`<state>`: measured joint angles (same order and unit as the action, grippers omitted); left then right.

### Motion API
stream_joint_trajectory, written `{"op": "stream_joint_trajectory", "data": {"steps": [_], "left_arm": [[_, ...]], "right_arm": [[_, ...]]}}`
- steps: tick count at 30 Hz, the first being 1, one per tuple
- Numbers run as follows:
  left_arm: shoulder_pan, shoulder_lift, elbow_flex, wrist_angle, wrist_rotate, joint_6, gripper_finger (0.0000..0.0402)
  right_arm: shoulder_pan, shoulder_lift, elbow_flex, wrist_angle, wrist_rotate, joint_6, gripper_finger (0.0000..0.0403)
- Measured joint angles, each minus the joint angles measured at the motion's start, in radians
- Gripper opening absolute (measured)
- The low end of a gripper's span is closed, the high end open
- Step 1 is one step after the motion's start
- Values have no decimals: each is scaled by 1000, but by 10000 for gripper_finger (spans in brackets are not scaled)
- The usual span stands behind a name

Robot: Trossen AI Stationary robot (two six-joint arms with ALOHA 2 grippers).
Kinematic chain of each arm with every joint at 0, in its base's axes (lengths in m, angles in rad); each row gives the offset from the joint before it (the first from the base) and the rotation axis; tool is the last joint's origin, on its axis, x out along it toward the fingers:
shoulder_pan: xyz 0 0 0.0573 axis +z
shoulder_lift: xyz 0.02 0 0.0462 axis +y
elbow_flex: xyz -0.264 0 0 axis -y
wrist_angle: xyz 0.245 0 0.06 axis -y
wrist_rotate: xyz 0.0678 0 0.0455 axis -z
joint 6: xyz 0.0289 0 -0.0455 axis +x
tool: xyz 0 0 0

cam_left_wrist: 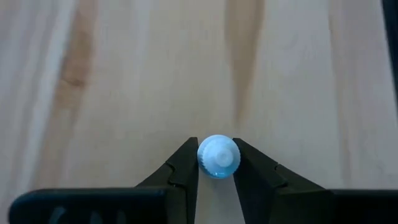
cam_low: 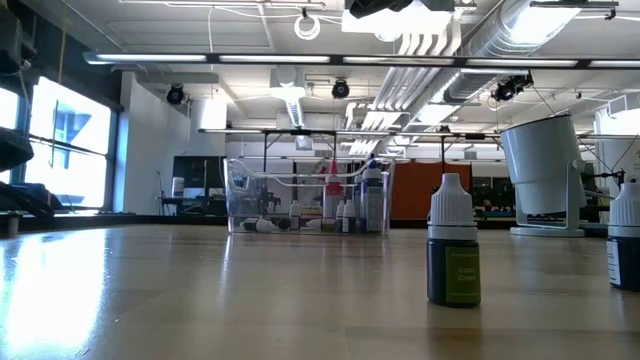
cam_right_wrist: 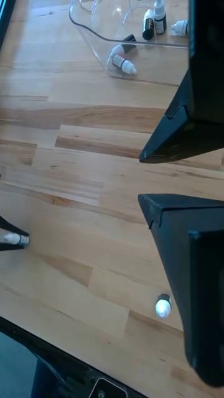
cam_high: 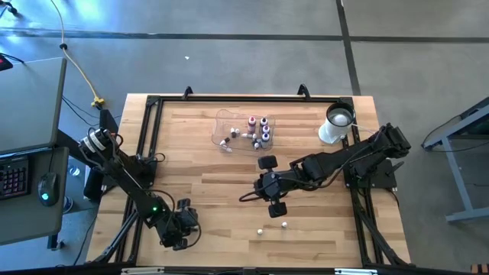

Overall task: Pick & Place food coloring
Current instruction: Put the small blue food coloring bottle into the transparent bin

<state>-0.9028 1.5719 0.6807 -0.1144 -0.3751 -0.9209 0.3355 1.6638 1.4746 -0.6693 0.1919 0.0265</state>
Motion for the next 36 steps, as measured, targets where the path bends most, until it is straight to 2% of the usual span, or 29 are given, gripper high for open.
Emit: {"op": "stream_joint_trajectory", "data": {"steps": [4, 8, 12, 14, 19, 22, 26, 29, 33, 36], "left_arm": [[0, 0, 0, -9, -111, 44, 72], [16, -7, 0, -12, -246, 188, 75], [105, -45, 0, -15, -338, 384, 75], [183, -68, 6, -16, -336, 515, 75], [436, -123, 63, -8, -209, 872, 76], [585, -132, 114, -19, -101, 1053, 76], [764, -133, 178, -11, 3, 1231, 76], [898, -133, 200, 1, 73, 1252, 76], [1060, -133, 201, 64, 196, 1129, 76], [1157, -119, 202, 86, 269, 1052, 76]], "right_arm": [[0, 0, 0, 0, 0, -5, 83], [0, 0, 0, 0, 0, -2, 83], [0, 0, 0, 0, 0, -5, 83], [-1, 0, 0, 0, 0, -5, 83], [-2, 0, 0, 0, 5, 26, 83], [-2, 0, 0, -37, -3, 140, 83], [8, 0, 0, -179, -19, 281, 83], [25, 0, 0, -301, -26, 358, 83], [52, 0, 0, -396, 31, 427, 83], [72, 0, 0, -400, 103, 449, 83]]}}
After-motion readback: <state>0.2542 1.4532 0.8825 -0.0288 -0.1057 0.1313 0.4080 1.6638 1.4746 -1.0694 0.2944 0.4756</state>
